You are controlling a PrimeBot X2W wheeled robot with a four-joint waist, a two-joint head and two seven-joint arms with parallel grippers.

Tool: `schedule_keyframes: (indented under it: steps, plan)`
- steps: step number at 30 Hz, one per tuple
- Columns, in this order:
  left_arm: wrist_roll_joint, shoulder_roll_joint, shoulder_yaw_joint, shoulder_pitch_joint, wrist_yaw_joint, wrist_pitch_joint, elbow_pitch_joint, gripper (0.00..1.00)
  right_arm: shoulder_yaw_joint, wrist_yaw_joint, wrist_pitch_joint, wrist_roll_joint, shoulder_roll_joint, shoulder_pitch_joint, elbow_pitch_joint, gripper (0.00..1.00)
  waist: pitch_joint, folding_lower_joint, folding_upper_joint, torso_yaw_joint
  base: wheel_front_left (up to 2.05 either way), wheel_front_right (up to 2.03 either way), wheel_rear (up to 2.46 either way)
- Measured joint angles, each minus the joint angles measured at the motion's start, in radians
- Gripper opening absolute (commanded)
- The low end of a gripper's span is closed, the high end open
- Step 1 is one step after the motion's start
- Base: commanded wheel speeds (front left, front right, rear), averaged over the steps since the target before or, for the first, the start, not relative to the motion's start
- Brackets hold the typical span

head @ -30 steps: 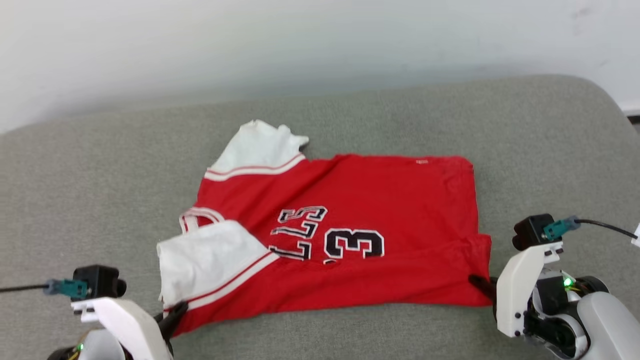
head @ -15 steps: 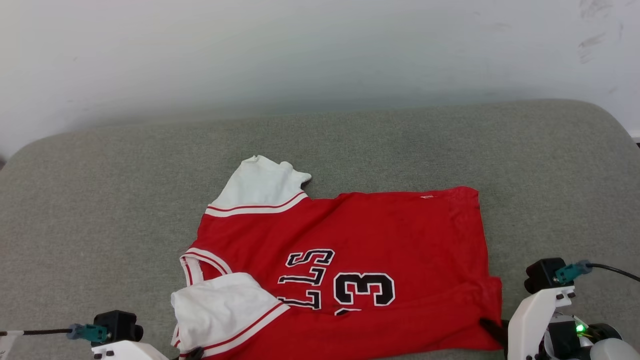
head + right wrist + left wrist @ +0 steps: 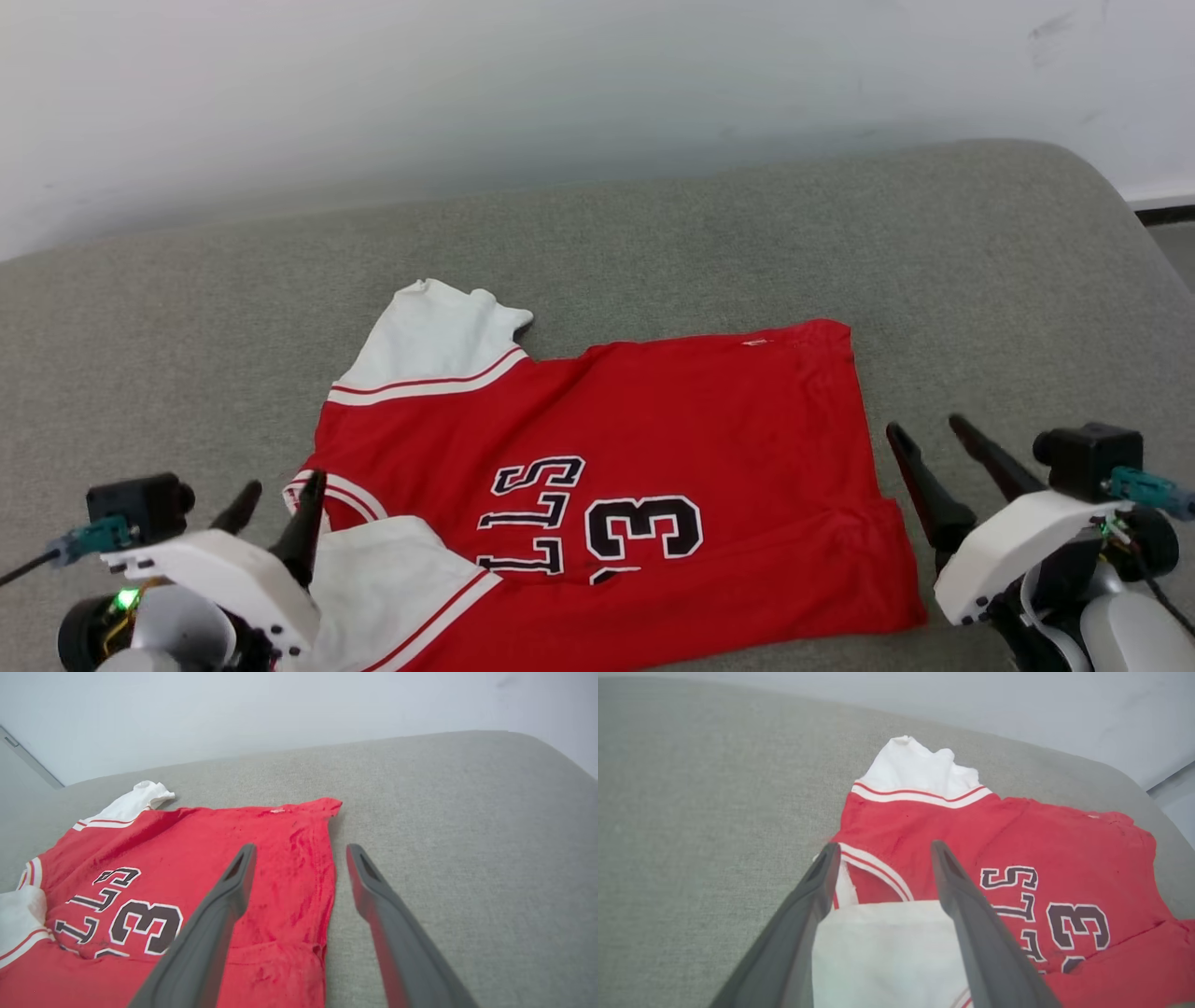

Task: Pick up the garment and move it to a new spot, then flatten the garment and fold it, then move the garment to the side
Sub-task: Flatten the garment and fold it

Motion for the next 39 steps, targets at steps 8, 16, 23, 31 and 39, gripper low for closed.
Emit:
schedule_keyframes:
  steps: [8, 16, 23, 31, 39]
  plan:
    - [0.107, -0.022, 0.0, -0.201, 0.0, -0.127, 0.042, 1.0, -0.044, 0.0, -0.182, -0.1, 0.044, -0.097, -0.023, 1.0, 0.09, 0.0, 0.0, -0.036, 0.0, 0.0, 0.0]
    - [0.058, 0.046, 0.012, -0.451, -0.085, 0.006, 0.144, 1.0, -0.028, 0.0, -0.216, -0.114, 0.087, -0.171, -0.089, 1.0, 0.24, 0.0002, 0.0, -0.089, 0.0, 0.0, 0.0]
    - [-0.026, 0.165, -0.019, -0.637, -0.158, 0.336, 0.243, 1.0, -0.025, 0.0, -0.228, -0.119, 0.119, -0.191, -0.094, 1.0, 0.337, 0.0003, 0.0, -0.165, 0.0, 0.0, 0.0]
    - [-0.024, 0.274, -0.082, -0.781, -0.154, 0.64, 0.316, 1.0, -0.002, 0.0, -0.269, -0.101, 0.149, -0.205, -0.064, 1.0, 0.399, 0.0002, 0.0, -0.243, 0.0, 0.0, 0.0]
    - [-0.051, 0.32, -0.12, -0.828, -0.103, 0.878, 0.364, 1.0, 0.017, 0.0, -0.3, -0.077, 0.162, -0.212, -0.018, 1.0, 0.435, 0.0001, 0.0, -0.294, 0.0, 0.0, 0.0]
